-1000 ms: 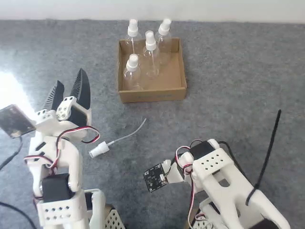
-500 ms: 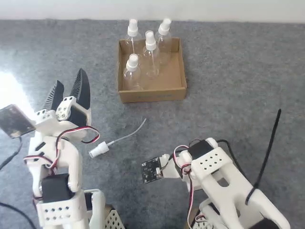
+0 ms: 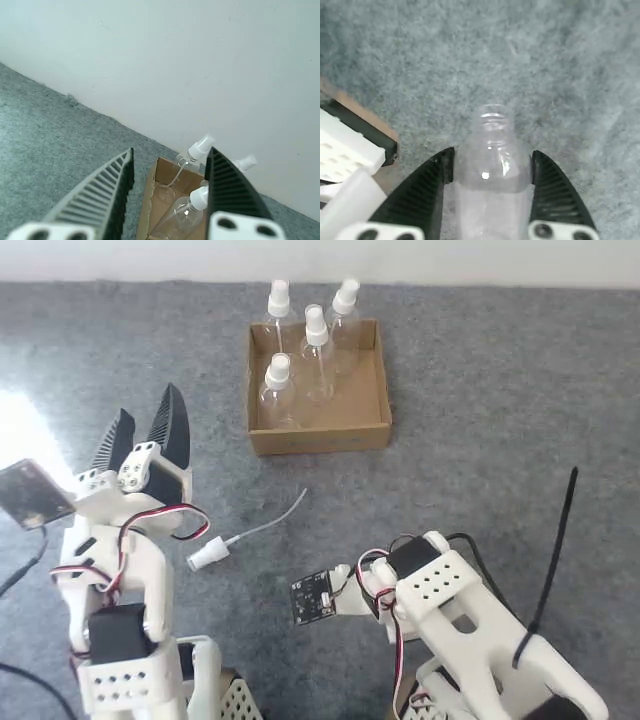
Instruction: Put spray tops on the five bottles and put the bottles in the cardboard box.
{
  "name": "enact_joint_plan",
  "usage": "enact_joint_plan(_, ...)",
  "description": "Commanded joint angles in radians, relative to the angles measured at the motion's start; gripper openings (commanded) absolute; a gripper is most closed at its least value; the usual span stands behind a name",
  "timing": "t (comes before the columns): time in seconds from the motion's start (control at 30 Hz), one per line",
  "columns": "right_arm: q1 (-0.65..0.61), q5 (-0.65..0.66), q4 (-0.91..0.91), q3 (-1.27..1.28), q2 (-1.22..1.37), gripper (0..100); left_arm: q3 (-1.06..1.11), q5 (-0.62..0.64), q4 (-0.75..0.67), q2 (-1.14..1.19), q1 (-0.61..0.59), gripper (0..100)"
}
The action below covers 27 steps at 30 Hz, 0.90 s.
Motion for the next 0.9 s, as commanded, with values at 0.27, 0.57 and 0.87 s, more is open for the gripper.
enact_joint_plan(0.27, -0.004, -0.315, 0.099, -0.339, -0.005, 13.6, -0.019, 0.003, -0.032, -0.011, -0.005, 22)
enact_joint_plan(0.57, -0.005, -0.611, 0.099, -0.482, -0.005, 13.6, -0.019, 0.003, -0.032, -0.011, 0.0, 22)
enact_joint_plan(0.87, -0.002, -1.016, 0.09, -0.575, -0.005, 13.6, -0.058, 0.005, -0.048, -0.011, 0.002, 22)
